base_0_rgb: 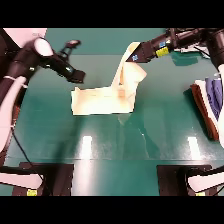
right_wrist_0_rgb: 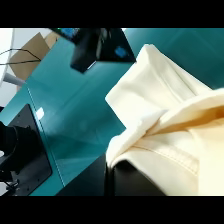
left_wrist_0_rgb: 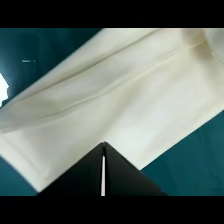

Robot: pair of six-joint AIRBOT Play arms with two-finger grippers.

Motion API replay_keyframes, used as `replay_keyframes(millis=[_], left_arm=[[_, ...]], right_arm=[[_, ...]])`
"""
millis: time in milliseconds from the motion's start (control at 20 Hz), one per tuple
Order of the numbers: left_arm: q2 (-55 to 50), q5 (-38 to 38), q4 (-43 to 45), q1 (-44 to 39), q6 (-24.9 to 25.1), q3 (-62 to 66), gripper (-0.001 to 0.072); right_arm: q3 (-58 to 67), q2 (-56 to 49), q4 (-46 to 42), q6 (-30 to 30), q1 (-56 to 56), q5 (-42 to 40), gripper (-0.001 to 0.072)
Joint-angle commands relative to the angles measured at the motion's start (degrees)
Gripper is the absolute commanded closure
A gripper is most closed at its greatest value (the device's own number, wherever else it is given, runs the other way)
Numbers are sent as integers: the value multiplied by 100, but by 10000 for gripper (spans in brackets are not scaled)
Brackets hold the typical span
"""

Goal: Fold the shirts.

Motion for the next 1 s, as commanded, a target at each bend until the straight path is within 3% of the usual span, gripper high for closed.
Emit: replay_keyframes(millis=[0, 250, 450, 500, 550, 600, 650, 750, 800, 950], left_arm=[[562, 61, 179, 577, 4, 4, 683], [979, 42, 177, 1104, 46, 9, 682], [1043, 33, 179, 1259, 46, 9, 682], [1043, 17, 170, 1259, 44, 7, 682], [1049, 2, 173, 1259, 44, 7, 682], [1054, -15, 170, 1259, 46, 7, 682], [1060, -59, 173, 1261, 46, 7, 682], [1060, -153, 170, 1259, 46, 7, 682], [1060, -210, 157, 1259, 46, 7, 682], [1060, -302, 151, 1259, 46, 7, 682]], right_arm=[[4, -186, 0, -116, 382, -240, 699], [7, -1014, 44, -743, 1569, -1469, 698], [9, -1827, 44, -1038, 2575, -3322, 694], [35, -1976, 44, -1038, 2736, -3700, 677], [111, -2085, 44, -1036, 2833, -3871, 538], [160, -2107, 33, -1038, 2857, -3849, 315], [153, -2055, -15, -1038, 2822, -3753, 220], [151, -1840, -275, -1027, 2533, -3005, 238], [138, -1716, -516, -933, 2332, -2459, 296], [-588, -1176, -1064, -579, 1504, -1207, 308]])
